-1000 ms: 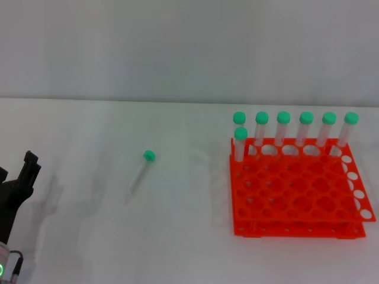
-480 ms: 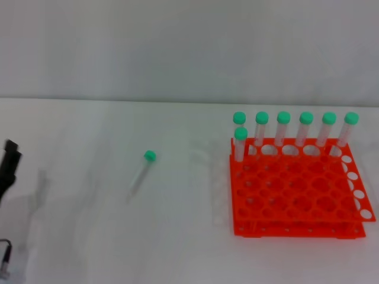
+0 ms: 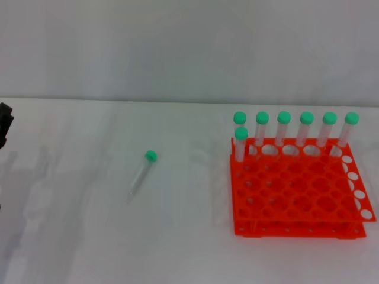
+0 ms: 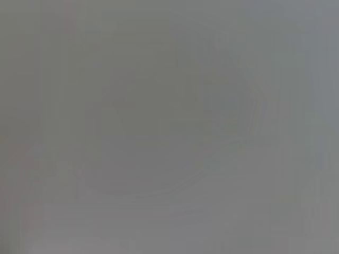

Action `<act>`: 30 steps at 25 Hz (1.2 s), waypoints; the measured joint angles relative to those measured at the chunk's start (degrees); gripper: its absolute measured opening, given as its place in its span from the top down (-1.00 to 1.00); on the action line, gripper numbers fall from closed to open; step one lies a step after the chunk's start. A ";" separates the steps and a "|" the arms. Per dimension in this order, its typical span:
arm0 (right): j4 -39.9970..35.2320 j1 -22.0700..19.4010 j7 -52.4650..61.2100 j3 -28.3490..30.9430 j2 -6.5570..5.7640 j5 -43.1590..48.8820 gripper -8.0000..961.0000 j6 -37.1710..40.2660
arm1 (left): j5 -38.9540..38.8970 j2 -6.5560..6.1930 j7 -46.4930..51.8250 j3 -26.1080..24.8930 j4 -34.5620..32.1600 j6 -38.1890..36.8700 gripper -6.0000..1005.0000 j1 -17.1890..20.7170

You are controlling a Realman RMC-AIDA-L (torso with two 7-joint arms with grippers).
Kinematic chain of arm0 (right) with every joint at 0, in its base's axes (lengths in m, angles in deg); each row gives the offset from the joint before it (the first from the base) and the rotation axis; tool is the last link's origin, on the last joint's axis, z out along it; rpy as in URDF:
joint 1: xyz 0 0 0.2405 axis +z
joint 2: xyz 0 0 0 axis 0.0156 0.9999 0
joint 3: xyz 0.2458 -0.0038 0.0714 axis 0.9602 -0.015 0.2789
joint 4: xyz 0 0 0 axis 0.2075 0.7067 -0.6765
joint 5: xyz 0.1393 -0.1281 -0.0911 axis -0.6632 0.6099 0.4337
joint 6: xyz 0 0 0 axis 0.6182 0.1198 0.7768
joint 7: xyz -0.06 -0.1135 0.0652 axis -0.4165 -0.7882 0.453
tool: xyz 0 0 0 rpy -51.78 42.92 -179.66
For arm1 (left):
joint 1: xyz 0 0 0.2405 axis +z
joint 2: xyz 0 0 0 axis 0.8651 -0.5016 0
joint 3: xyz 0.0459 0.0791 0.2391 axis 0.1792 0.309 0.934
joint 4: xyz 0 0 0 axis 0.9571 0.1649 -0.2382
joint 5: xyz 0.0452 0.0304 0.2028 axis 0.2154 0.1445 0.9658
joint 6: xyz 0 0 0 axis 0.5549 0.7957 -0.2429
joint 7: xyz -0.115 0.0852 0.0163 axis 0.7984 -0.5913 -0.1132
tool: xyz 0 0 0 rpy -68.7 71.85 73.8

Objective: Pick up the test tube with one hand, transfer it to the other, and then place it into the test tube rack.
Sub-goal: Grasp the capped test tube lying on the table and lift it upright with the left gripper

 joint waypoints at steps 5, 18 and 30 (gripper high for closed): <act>-0.07 -0.05 0.00 -0.01 0.03 -0.01 -0.75 0.04 | 6.67 -1.55 12.32 0.86 7.08 0.85 -0.68 -2.93; -0.09 0.36 0.00 -1.91 0.06 -0.07 -0.75 -0.02 | 30.99 -9.17 60.78 19.43 30.33 -5.49 -0.68 -12.75; 0.02 0.94 -0.01 -2.98 0.07 0.01 -0.75 -0.11 | 72.81 -14.88 83.88 19.42 35.74 -9.23 -0.68 -30.27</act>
